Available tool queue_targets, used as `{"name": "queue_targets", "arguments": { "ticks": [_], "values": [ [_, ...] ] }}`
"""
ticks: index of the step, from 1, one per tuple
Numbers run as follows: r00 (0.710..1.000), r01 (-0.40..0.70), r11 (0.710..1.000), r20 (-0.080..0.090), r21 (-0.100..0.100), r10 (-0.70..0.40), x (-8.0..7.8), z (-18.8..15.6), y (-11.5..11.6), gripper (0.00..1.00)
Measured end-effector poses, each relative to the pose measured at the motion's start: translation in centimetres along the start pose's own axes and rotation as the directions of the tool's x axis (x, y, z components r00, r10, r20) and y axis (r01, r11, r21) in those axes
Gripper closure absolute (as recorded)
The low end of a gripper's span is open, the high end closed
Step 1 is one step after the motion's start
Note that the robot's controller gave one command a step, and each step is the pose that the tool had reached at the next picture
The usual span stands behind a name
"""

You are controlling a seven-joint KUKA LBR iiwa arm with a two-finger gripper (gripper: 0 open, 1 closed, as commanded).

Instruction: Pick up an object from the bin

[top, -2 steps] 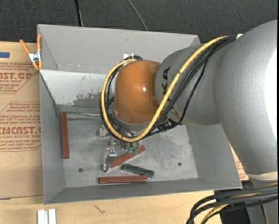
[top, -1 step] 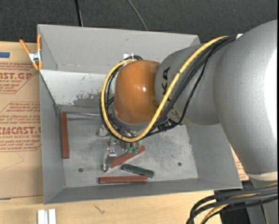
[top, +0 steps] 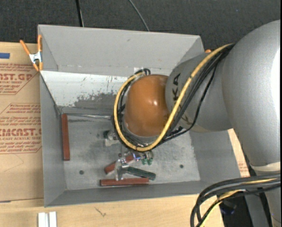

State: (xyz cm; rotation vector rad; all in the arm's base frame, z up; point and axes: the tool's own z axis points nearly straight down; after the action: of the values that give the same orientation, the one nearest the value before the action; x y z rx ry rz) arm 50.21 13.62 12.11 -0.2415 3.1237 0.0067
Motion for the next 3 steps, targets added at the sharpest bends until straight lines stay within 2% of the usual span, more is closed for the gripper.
{"name": "queue_targets", "arguments": {
  "ticks": [1,2,3],
  "values": [
    [0.997,0.072,0.997,-0.011,0.001,-0.072,2.2,3.1,-1.8,1.0],
    [0.997,0.071,0.997,-0.011,0.001,-0.071,2.2,3.1,-1.8,1.0],
    [0.996,0.087,0.996,-0.012,0.002,-0.087,0.6,-0.2,-2.7,1.0]
  ]
}}
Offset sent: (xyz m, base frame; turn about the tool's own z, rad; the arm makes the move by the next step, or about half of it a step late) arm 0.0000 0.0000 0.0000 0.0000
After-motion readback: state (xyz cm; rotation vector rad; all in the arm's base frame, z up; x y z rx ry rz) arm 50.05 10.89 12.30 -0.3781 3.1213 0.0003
